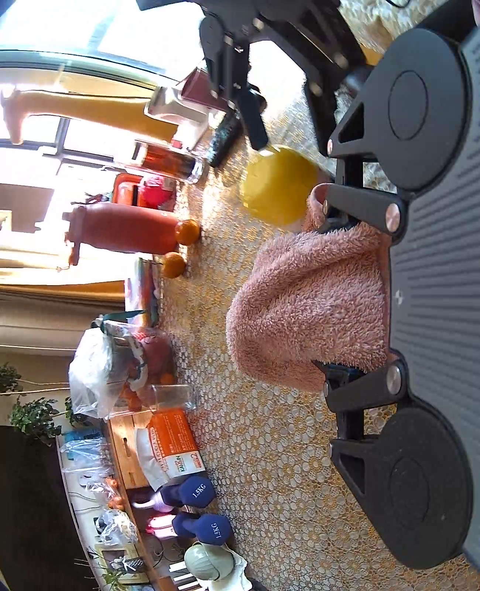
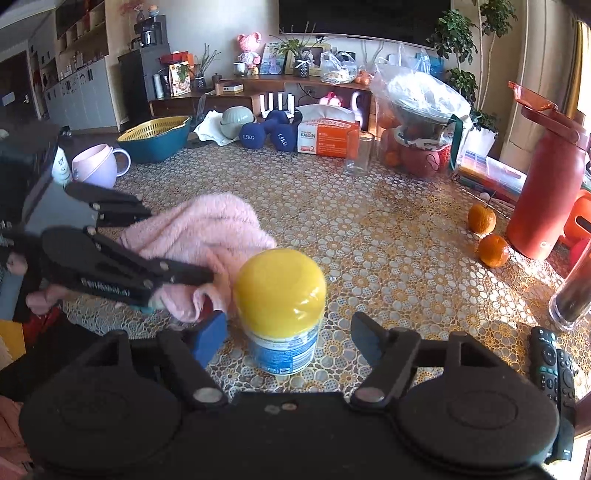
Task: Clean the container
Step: 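Lower the towel to the table and regrasp it with the left tool, then wipe the bottle cap with the towel in the left tool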
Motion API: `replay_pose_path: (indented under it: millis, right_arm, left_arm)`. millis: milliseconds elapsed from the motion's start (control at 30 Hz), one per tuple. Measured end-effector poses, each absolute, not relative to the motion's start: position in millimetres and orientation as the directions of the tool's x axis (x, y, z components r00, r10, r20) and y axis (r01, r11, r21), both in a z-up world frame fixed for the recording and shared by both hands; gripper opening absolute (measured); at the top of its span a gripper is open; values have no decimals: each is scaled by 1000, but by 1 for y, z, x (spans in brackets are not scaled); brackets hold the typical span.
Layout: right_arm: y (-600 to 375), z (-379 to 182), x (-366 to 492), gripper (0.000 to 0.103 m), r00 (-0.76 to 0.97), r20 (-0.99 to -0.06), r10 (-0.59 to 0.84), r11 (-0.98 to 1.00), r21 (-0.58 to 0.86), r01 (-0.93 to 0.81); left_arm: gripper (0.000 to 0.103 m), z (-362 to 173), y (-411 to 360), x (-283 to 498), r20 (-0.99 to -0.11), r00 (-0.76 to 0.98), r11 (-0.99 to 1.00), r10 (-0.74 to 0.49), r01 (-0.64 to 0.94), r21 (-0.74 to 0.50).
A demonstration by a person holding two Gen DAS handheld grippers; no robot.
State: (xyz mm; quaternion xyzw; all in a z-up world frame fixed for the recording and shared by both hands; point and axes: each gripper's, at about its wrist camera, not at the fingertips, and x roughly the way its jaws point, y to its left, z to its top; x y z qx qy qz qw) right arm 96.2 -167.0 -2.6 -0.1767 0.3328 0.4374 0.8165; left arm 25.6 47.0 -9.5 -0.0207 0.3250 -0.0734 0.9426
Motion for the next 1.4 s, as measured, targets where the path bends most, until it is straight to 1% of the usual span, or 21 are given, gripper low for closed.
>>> replay_pose_path:
  millis: [133, 267, 367, 433, 467, 567, 667, 733, 767, 933, 1067, 1133, 1233, 1400]
  right_arm:
    - [-158, -19, 89, 74, 430, -686, 588, 537, -67, -841]
    - [-152, -30, 88, 71, 452, -662, 598, 541, -82, -837]
    - [-147, -35, 85, 71, 475, -640, 604, 543, -106, -833]
    - [-146, -38, 85, 71, 485, -630, 606, 546, -114, -830]
    - [-145, -39, 85, 68, 489, -626, 607, 551, -113, -827]
    - [-147, -40, 85, 63, 502, -609, 614, 568, -102, -817]
    - [-150, -40, 85, 63, 501, -602, 622, 575, -83, -814]
    - [-152, -40, 84, 62, 505, -596, 624, 578, -83, -812]
    - [-152, -40, 83, 62, 508, -592, 626, 578, -85, -812]
    - [-152, -40, 80, 62, 518, -589, 621, 592, -80, -802]
    - [-152, -39, 81, 62, 527, -595, 607, 623, -55, -781]
    - [-151, -39, 81, 62, 531, -598, 601, 633, -50, -772]
    - [-150, -38, 80, 62, 541, -606, 583, 655, -43, -754]
    - [-144, -36, 83, 62, 560, -617, 553, 717, 10, -697]
  left_arm:
    - [57, 24, 40, 15, -566, 797, 977, -212, 182, -110]
    - [57, 46, 15, 16, -546, 800, 966, -249, 245, -82]
    - [57, 49, -8, 25, -544, 795, 957, -268, 287, -52]
    - [57, 43, -21, 34, -563, 785, 955, -259, 296, -27]
    - [57, 39, -26, 38, -574, 778, 954, -254, 298, -17]
    - [57, 24, -33, 49, -613, 764, 962, -199, 271, 26]
    - [57, 12, -27, 54, -637, 757, 972, -147, 231, 50]
    - [57, 10, -16, 54, -637, 751, 974, -172, 226, 3]
    - [57, 10, -12, 53, -635, 754, 976, -167, 217, 1]
    - [57, 8, 2, 50, -639, 763, 988, -100, 151, 27]
    - [57, -4, 15, 53, -664, 747, 993, -26, 96, 69]
    - [57, -10, 23, 52, -676, 737, 996, -8, 64, 57]
    - [57, -5, 33, 42, -661, 750, 999, -24, 34, 3]
    - [57, 24, 29, 23, -591, 803, 997, -77, 53, -57]
